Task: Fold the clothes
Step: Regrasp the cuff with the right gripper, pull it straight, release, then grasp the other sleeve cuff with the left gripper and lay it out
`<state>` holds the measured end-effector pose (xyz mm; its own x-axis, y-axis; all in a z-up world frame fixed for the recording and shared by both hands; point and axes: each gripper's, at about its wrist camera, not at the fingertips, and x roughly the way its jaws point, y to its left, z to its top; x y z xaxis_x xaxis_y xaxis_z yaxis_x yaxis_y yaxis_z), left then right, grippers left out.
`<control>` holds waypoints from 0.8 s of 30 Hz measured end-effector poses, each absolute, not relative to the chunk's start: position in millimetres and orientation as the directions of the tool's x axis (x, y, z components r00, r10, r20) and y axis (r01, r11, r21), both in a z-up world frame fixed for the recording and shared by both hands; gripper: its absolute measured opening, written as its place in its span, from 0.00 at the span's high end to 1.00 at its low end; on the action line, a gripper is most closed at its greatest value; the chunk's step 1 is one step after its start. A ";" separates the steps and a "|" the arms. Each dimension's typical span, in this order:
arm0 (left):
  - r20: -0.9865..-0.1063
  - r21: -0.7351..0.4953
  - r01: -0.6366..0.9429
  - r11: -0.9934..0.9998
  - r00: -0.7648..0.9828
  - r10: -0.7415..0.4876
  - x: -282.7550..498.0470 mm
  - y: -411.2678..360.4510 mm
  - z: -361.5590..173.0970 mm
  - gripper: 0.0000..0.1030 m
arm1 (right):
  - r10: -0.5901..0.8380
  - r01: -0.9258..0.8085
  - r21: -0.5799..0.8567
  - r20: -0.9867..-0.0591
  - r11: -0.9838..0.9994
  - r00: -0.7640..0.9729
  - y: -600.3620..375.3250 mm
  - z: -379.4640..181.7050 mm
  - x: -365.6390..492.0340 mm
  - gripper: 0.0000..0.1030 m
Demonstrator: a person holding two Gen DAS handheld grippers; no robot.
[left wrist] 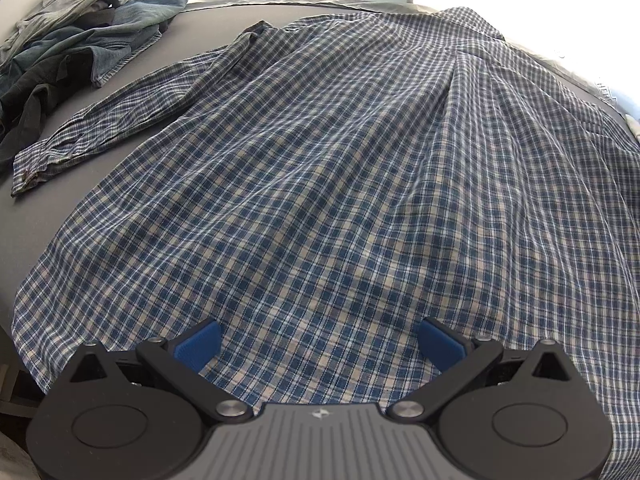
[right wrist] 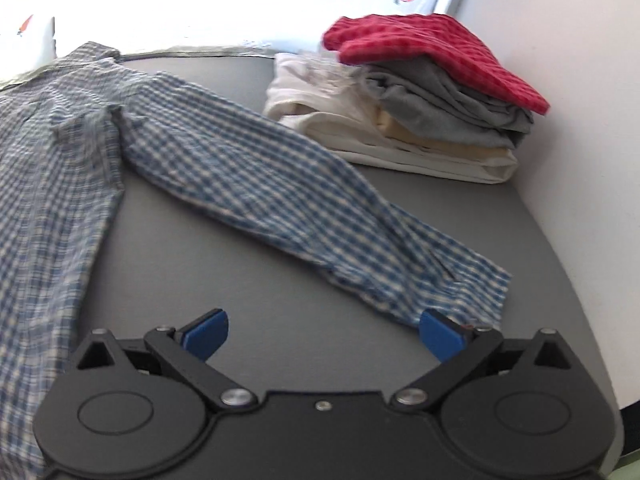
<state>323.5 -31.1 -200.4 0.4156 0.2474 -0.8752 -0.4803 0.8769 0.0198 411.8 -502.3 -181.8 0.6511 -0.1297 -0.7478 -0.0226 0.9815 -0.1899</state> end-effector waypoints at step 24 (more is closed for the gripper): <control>-0.812 -0.063 -0.754 0.654 0.420 0.406 240.5 270.0 -182.0 0.00 | -0.043 0.049 -0.009 -0.663 0.999 0.748 -232.1 -238.1 370.0 0.00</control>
